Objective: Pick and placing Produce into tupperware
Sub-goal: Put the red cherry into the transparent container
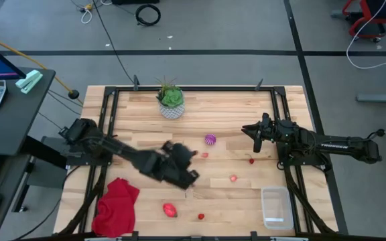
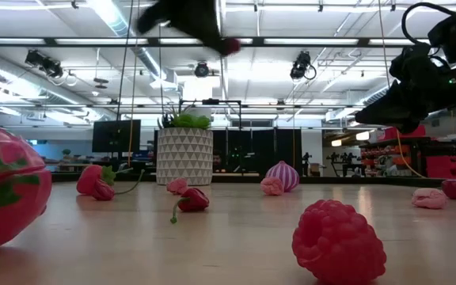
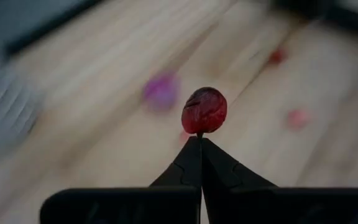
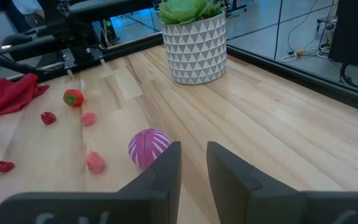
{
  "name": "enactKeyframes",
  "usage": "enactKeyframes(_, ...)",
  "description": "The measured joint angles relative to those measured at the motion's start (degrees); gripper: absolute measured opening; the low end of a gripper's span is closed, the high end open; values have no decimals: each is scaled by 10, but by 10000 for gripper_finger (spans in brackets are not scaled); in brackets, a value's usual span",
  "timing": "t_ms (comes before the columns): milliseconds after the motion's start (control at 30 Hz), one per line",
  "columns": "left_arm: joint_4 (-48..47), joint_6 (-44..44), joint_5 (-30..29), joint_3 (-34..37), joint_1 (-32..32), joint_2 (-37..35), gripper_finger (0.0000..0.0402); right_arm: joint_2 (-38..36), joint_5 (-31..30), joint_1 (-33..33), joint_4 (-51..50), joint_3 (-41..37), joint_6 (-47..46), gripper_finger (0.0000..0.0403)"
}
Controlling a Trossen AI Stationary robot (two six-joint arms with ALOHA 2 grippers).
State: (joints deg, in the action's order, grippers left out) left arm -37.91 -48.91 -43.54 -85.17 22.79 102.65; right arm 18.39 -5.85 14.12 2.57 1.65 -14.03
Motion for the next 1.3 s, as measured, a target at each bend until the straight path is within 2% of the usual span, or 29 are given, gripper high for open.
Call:
enactKeyframes(100, 161, 168, 57, 0, -33, 1, 1, 0, 11, 0, 0, 0, -28, 85)
enactKeyframes(200, 274, 271, 110, -1, -59, 15, 1, 0, 17, 0, 0, 0, -56, 85)
enactKeyframes(533, 522, 385, 315, -8, -128, 132, 0, 0, 17, 0, -4, 0, -55, 85)
enactKeyframes(667, 526, 409, 354, -69, -132, 187, 0, 0, 17, 0, -4, 0, -54, 85)
enactKeyframes(833, 476, 456, 420, -201, -127, 273, 0, 0, 17, 0, -4, 0, -54, 85)
enactKeyframes(1033, 404, 496, 430, -361, -117, 373, 0, 0, 16, 0, -4, 0, -54, 85)
enactKeyframes(1300, 405, 503, 440, -483, -90, 465, 1, 0, 16, 0, -4, 0, -55, 85)
